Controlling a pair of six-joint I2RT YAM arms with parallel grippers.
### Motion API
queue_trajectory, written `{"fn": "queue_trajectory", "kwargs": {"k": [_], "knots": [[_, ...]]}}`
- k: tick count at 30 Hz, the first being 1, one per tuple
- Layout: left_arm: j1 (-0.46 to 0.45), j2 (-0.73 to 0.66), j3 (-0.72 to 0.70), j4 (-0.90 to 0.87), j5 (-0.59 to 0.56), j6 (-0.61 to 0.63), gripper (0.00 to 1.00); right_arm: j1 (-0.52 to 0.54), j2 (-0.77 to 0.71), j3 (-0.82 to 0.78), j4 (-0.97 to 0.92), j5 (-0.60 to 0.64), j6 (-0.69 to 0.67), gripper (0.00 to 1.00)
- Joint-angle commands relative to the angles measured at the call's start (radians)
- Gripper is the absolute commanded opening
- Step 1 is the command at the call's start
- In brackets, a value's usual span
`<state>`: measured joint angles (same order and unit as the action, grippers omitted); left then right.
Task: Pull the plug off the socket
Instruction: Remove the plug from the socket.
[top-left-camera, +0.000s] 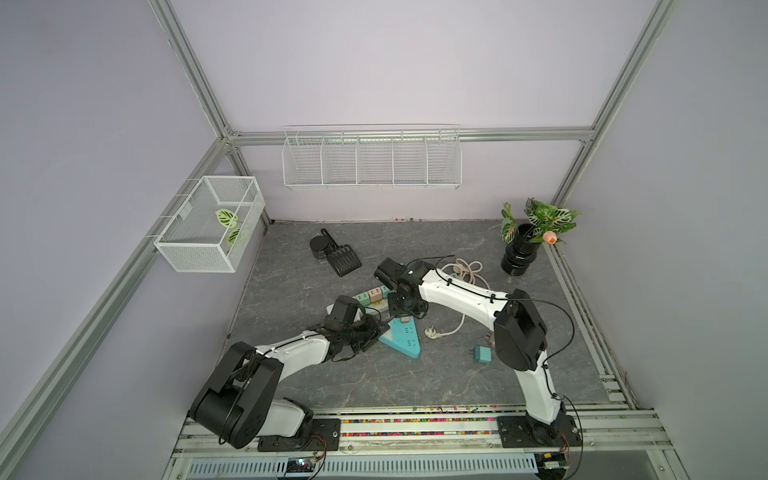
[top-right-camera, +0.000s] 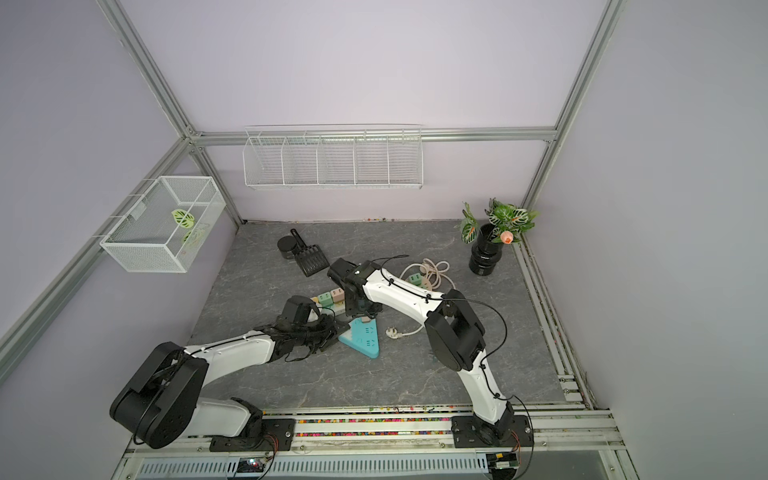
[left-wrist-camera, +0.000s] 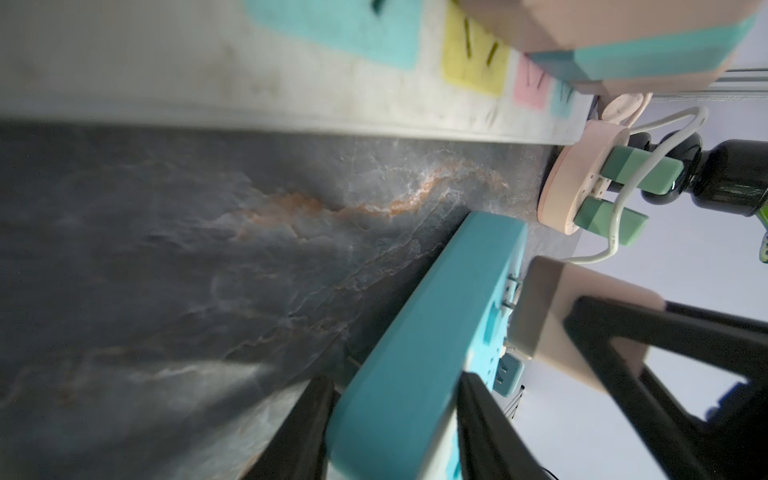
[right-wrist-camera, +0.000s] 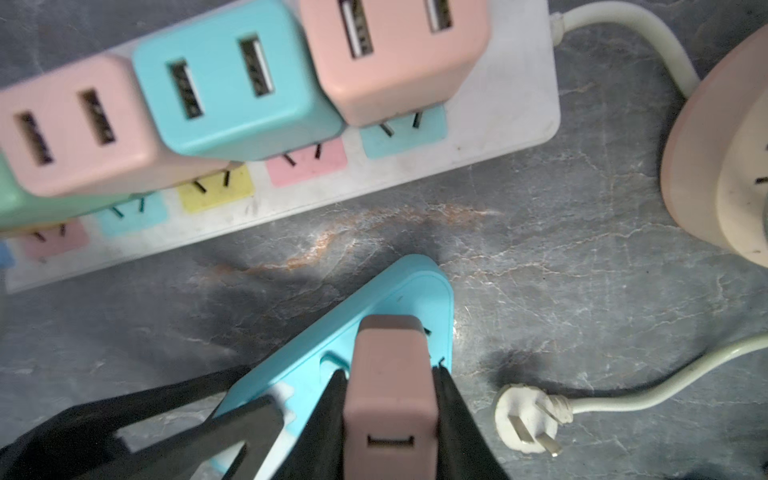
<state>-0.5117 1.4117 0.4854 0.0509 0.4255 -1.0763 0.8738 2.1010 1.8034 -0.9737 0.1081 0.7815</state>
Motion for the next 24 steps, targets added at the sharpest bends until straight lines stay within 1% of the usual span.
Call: {"fn": "queue_trajectory", "kwargs": {"k": [1,4,9,10,12,13,15,16,18,19,20,24], "knots": [[-0.001,0.065,-0.054,-0.258,-0.185,-0.024,0.28,-0.007,-0.127,-0.079,0.099,-0.107,-0.004,0.13],[-0.001,0.062,-0.054,-0.264,-0.196,0.012,0.28,0.010,-0.185,-0.165,0.148,-0.110,-0.023,0.13],[-0.001,0.044,-0.031,-0.267,-0.190,0.036,0.28,0.088,-0.268,-0.262,0.145,0.018,-0.038,0.14],[-0.001,0.028,-0.023,-0.270,-0.183,0.048,0.29,0.098,-0.297,-0.298,0.159,0.040,-0.042,0.14],[-0.002,-0.025,-0.003,-0.279,-0.173,0.075,0.30,0.097,-0.372,-0.384,0.204,0.041,-0.047,0.14],[-0.002,-0.060,0.009,-0.288,-0.171,0.098,0.33,0.094,-0.418,-0.443,0.232,0.028,-0.055,0.14],[-0.001,-0.132,0.033,-0.321,-0.180,0.138,0.47,0.079,-0.522,-0.571,0.315,-0.040,-0.067,0.15],[-0.001,-0.171,0.045,-0.339,-0.183,0.162,0.53,0.063,-0.579,-0.652,0.380,-0.113,-0.069,0.15],[-0.001,-0.247,0.050,-0.355,-0.185,0.197,0.61,0.009,-0.687,-0.818,0.522,-0.297,-0.049,0.16],[-0.001,-0.295,0.046,-0.354,-0.185,0.211,0.62,-0.019,-0.737,-0.894,0.576,-0.370,-0.027,0.16],[-0.001,-0.342,0.037,-0.350,-0.182,0.224,0.62,-0.043,-0.789,-0.961,0.603,-0.411,-0.005,0.16],[-0.001,-0.518,-0.009,-0.306,-0.185,0.232,0.66,-0.122,-0.935,-1.130,0.612,-0.504,0.057,0.17]]}}
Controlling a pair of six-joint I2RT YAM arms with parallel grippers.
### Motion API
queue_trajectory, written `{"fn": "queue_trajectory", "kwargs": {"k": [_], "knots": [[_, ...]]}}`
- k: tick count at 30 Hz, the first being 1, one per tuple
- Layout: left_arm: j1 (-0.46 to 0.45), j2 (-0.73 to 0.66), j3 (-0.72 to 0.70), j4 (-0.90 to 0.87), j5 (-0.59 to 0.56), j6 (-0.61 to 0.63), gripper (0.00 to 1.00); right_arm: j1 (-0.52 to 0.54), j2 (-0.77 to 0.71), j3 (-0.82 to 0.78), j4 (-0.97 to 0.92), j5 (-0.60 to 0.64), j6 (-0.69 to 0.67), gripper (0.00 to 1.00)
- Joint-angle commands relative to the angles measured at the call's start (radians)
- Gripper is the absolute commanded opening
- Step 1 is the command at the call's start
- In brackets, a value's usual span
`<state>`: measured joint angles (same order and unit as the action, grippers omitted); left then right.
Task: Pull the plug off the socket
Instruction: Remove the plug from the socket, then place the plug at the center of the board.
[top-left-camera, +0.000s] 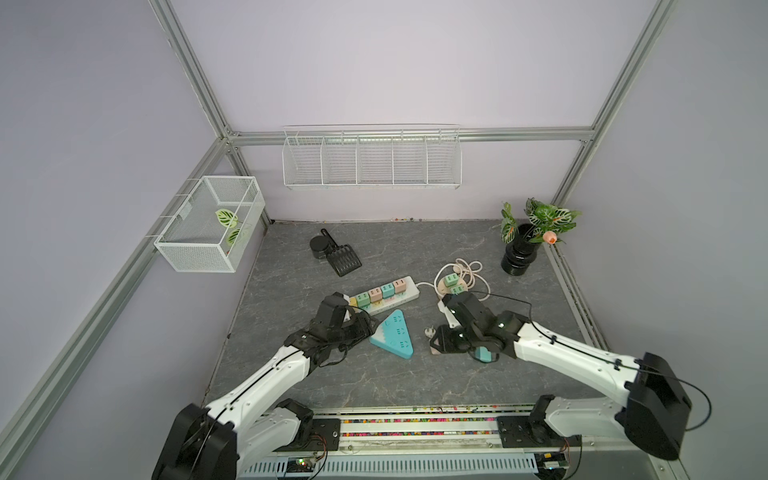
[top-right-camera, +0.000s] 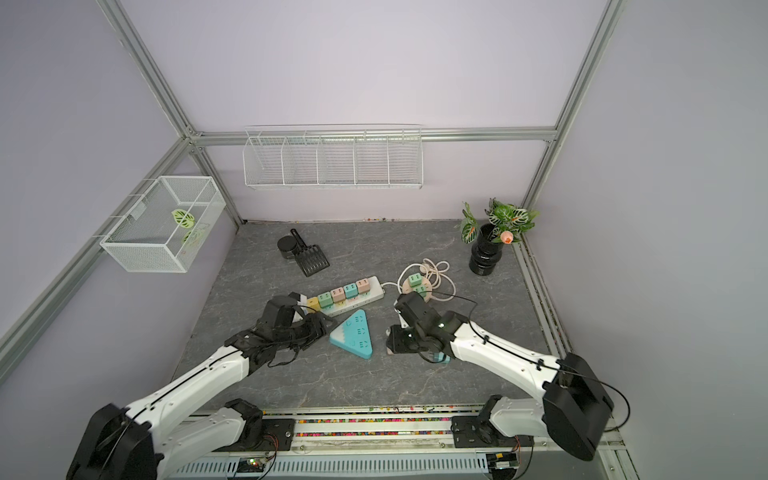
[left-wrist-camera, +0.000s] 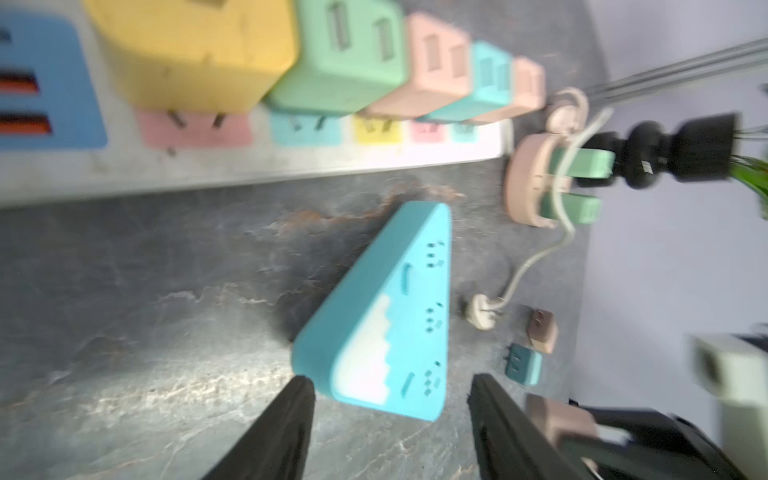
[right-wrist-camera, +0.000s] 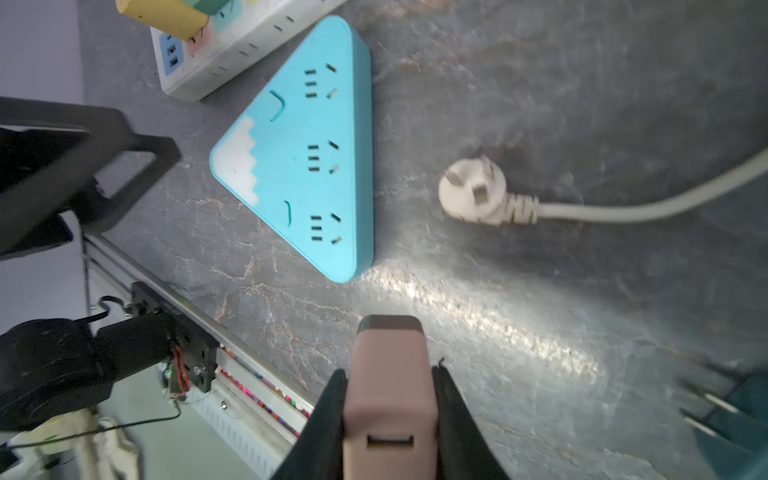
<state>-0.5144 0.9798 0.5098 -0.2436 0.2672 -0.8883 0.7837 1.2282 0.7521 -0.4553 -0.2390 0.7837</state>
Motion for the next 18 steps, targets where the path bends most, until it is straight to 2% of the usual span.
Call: {"fn": "queue_trajectory", "kwargs": {"k": [1,5,9,18], "knots": [[0.002,-0.130,-0.052,0.009,-0.038,0.034,0.66,-0.055,-0.093,-0.115,0.090,-0.171,0.066,0.17],[0.001,-0.301,-0.146,0.099,-0.091,-0.026,0.73,-0.137,-0.152,-0.187,0.060,-0.192,0.070,0.19],[0.002,-0.421,-0.233,0.144,-0.120,-0.097,0.77,-0.201,-0.129,-0.204,0.079,-0.210,0.048,0.21],[0.001,-0.543,-0.238,0.023,-0.159,-0.100,0.77,-0.246,0.009,-0.178,0.125,-0.193,-0.003,0.25]]}}
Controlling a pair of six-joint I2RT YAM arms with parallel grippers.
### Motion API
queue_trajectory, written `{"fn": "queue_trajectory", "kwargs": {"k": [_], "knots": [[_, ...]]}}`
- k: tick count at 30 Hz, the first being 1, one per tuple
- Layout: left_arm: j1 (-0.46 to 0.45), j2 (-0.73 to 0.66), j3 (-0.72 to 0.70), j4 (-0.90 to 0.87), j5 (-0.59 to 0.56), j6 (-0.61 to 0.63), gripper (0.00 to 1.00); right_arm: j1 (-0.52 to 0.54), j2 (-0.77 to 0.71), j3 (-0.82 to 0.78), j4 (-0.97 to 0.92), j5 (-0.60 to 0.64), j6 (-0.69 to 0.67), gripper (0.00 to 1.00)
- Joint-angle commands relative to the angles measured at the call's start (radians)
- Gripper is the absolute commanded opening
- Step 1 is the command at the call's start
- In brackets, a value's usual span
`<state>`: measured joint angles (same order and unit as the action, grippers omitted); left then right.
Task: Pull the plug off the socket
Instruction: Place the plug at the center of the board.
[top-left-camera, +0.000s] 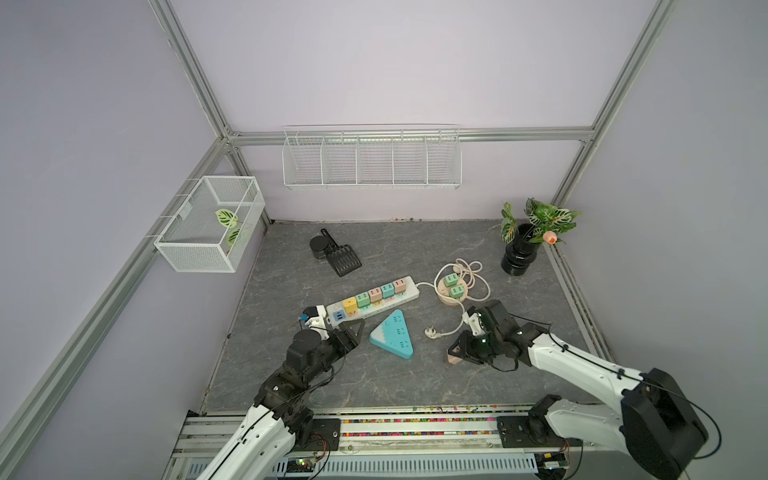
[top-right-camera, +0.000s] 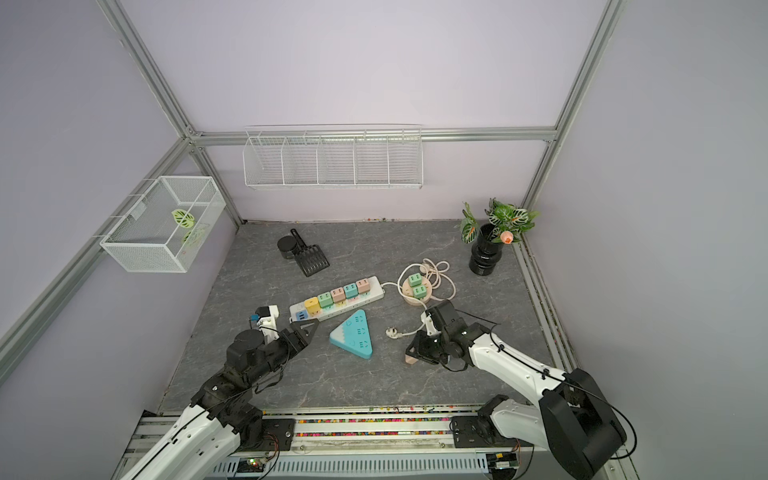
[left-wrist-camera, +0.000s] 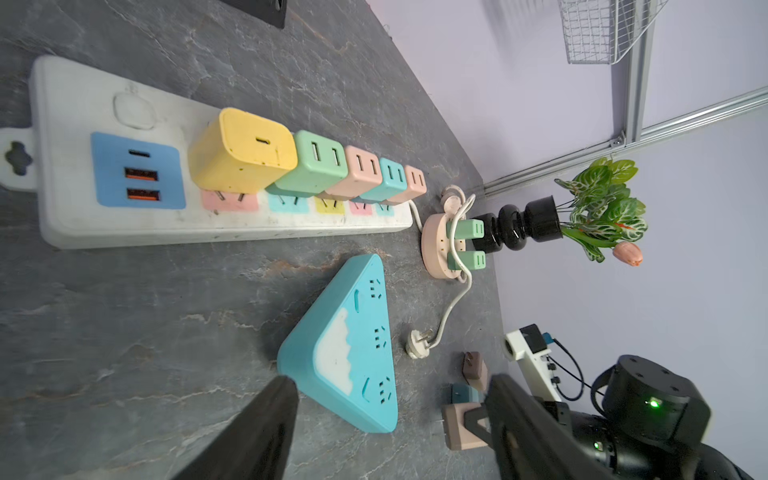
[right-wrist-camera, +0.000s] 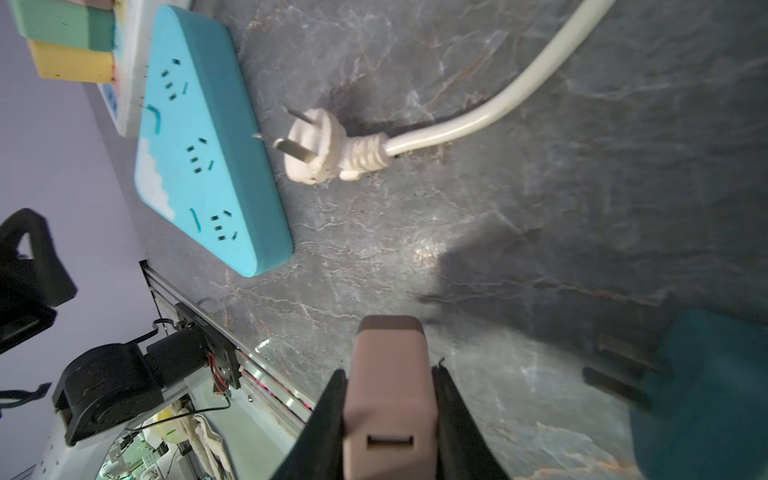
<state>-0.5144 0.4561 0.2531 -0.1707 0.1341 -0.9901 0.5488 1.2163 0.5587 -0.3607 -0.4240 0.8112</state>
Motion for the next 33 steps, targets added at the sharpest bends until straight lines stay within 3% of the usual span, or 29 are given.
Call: {"fn": "queue_trajectory", "kwargs": {"k": [1,9,16,21,25,30,33], "knots": [[0.002,-0.026,0.022,-0.060,-0.027,0.004,0.77,-0.016,0.030,0.014,0.030,-0.003,-0.033,0.26],[0.002,-0.034,0.032,-0.073,-0.024,0.026,0.77,-0.027,-0.013,0.050,-0.111,0.125,-0.075,0.58],[0.002,0.020,0.031,-0.021,0.062,0.047,0.76,-0.027,-0.208,0.108,-0.240,0.220,-0.134,0.59],[0.002,0.084,0.024,0.032,0.173,0.055,0.76,-0.026,-0.430,0.059,-0.033,0.157,-0.112,0.56],[0.002,0.143,0.041,0.017,0.180,0.047,0.75,-0.026,-0.537,-0.034,0.202,0.168,-0.002,0.56],[0.001,0.242,0.091,-0.006,0.141,0.070,0.73,-0.027,-0.526,-0.151,0.451,0.175,0.084,0.61],[-0.002,0.349,0.152,-0.070,0.123,0.104,0.72,-0.027,-0.462,-0.164,0.500,0.156,0.083,0.63]]}}
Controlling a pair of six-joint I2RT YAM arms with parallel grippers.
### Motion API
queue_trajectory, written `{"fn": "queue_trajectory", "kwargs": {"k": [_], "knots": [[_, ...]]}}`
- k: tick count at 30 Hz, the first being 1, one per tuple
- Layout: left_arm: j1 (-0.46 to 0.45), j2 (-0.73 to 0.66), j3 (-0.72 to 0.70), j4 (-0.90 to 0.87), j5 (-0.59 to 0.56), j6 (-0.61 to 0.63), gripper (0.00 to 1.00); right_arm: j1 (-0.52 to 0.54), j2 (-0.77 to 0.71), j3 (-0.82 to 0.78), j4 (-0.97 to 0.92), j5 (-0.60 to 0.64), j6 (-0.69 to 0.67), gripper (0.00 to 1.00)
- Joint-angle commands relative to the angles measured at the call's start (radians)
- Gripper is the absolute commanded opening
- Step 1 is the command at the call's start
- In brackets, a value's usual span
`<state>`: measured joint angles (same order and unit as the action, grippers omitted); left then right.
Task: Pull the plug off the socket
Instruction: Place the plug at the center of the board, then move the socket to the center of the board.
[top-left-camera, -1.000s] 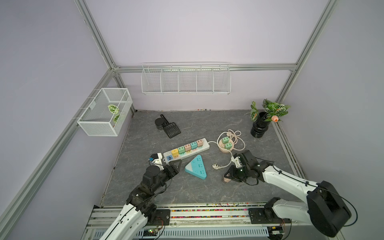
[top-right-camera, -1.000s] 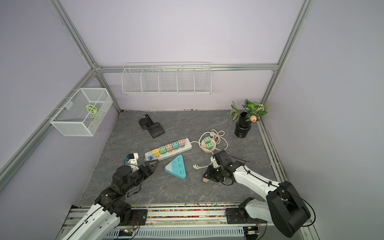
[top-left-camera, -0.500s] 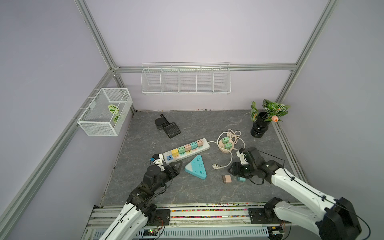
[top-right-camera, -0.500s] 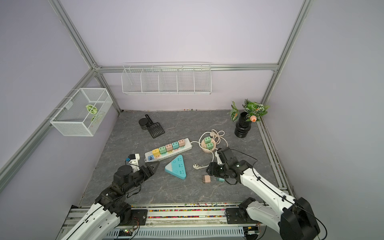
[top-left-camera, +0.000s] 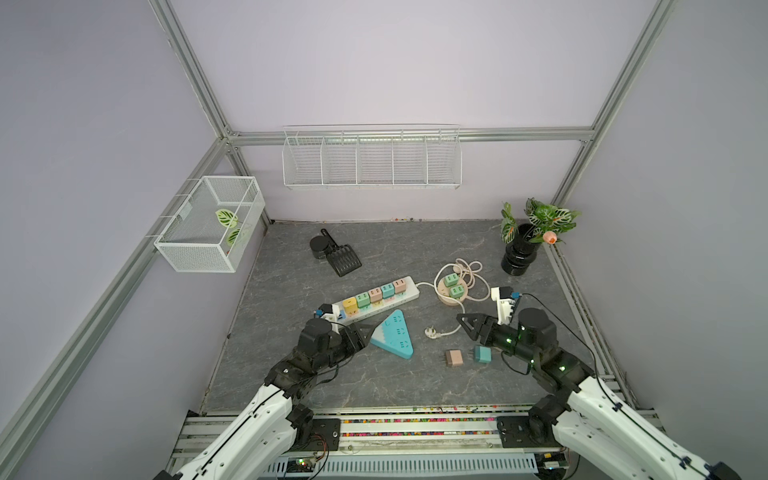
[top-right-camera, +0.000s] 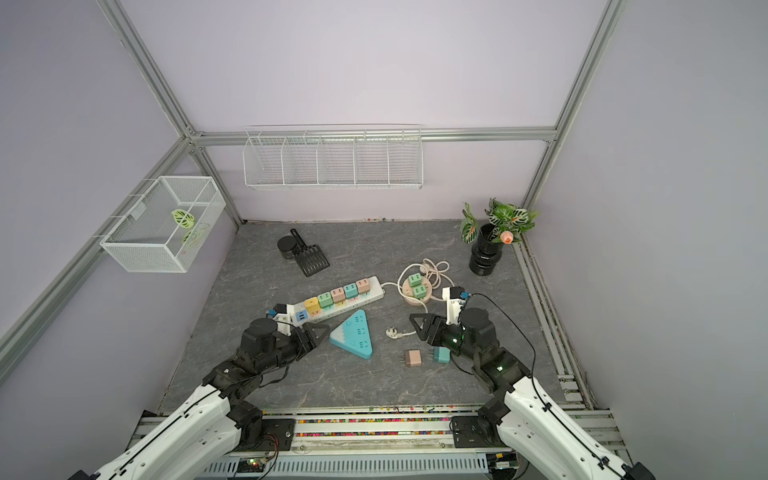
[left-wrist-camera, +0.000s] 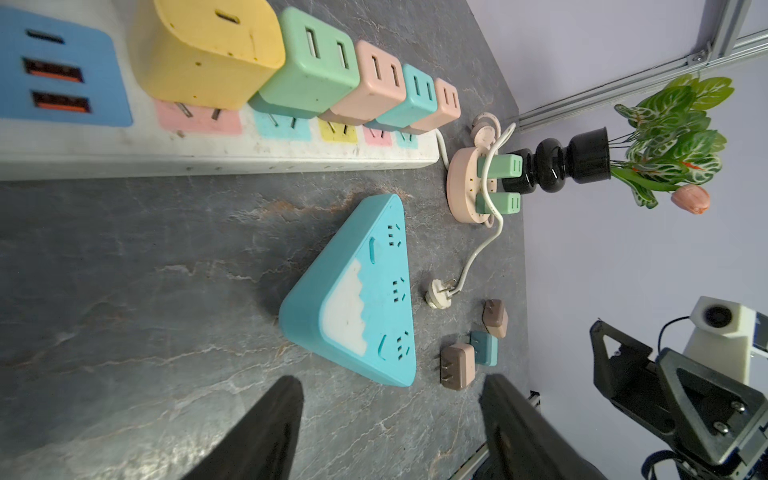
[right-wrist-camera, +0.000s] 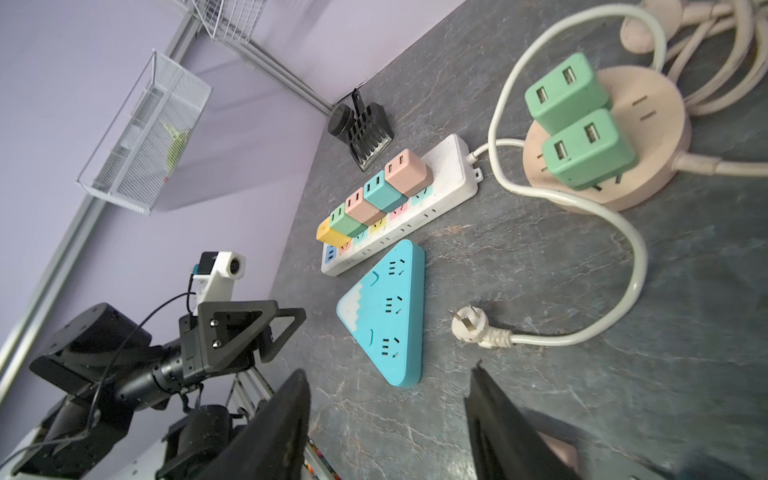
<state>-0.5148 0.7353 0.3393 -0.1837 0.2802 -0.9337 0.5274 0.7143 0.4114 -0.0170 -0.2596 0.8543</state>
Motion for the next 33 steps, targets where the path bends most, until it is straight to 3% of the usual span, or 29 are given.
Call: {"fn": "queue_trajectory", "kwargs": {"k": [1,8,13,17,25,33], "knots": [[-0.003,0.105,0.093,-0.095,-0.033,0.067,0.72,-0.005,0.065,-0.013,0.170,-0.021,0.040,0.63],[-0.005,0.370,0.350,-0.362,-0.068,0.299,0.68,-0.005,0.202,0.061,0.164,-0.062,-0.003,0.64],[-0.005,0.526,0.490,-0.425,-0.053,0.477,0.65,-0.005,0.198,0.075,0.126,-0.032,-0.044,0.64],[-0.006,0.673,0.599,-0.470,0.011,0.577,0.56,-0.022,0.170,0.086,0.085,-0.013,-0.077,0.64],[-0.012,0.847,0.713,-0.546,0.098,0.659,0.51,-0.077,0.101,0.079,0.017,-0.037,-0.095,0.63],[-0.065,0.921,0.717,-0.533,0.153,0.622,0.44,-0.109,0.045,0.052,-0.016,-0.044,-0.087,0.64]]}}
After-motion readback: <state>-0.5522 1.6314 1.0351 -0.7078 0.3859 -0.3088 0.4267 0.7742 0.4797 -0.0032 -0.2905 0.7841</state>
